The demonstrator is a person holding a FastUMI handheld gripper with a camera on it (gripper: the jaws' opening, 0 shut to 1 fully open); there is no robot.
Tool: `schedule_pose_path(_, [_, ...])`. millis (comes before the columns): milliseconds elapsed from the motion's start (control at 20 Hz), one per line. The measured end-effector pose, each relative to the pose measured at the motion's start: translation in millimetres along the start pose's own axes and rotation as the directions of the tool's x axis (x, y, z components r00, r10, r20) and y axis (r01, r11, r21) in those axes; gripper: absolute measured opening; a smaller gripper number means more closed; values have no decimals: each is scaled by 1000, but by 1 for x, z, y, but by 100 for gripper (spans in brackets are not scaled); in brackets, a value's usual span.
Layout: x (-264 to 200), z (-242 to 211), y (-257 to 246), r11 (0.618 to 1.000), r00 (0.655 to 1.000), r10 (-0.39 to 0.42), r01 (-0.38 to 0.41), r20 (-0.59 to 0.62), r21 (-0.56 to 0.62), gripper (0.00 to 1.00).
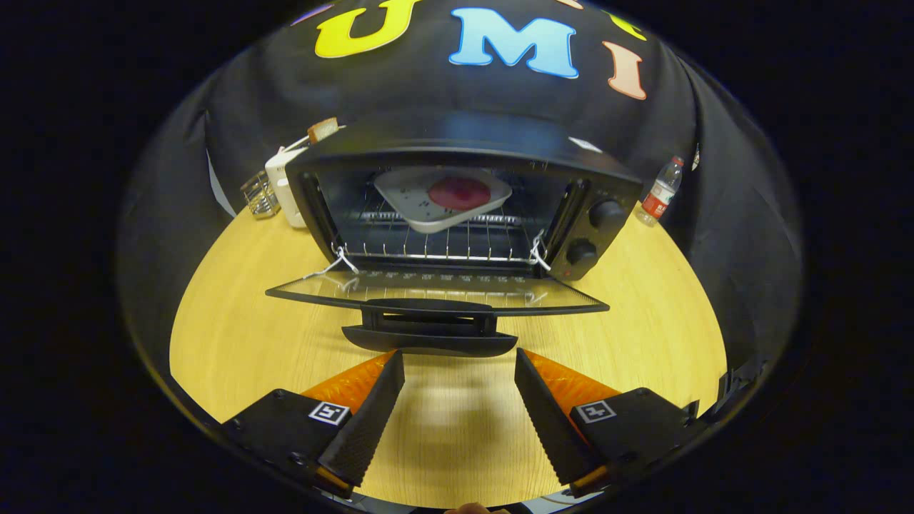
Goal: Open the toaster oven, put the food inside, and close the toaster oven door.
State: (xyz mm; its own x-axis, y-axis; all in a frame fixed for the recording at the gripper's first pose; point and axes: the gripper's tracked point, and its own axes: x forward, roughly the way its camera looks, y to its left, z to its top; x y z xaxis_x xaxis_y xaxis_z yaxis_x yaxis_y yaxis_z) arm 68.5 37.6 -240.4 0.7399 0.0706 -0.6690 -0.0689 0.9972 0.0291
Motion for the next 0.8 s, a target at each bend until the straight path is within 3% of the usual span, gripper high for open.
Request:
schedule_pose_path(200, [-37, 63, -4, 1000, 987, -20, 19, 158, 12, 99])
schedule_pose_path(400, [-93, 116, -4, 1000, 954, 24, -24, 298, -4, 99])
schedule_pose_path(550, [-145, 131, -27, 998, 907, 44, -58, 418, 21, 97])
schedule_pose_path(700, [-174, 131, -75, 1000, 867, -1, -12, 498, 23, 96])
schedule_pose_path(800, [-187, 137, -92, 1000, 840, 18, -11, 542, -17, 96])
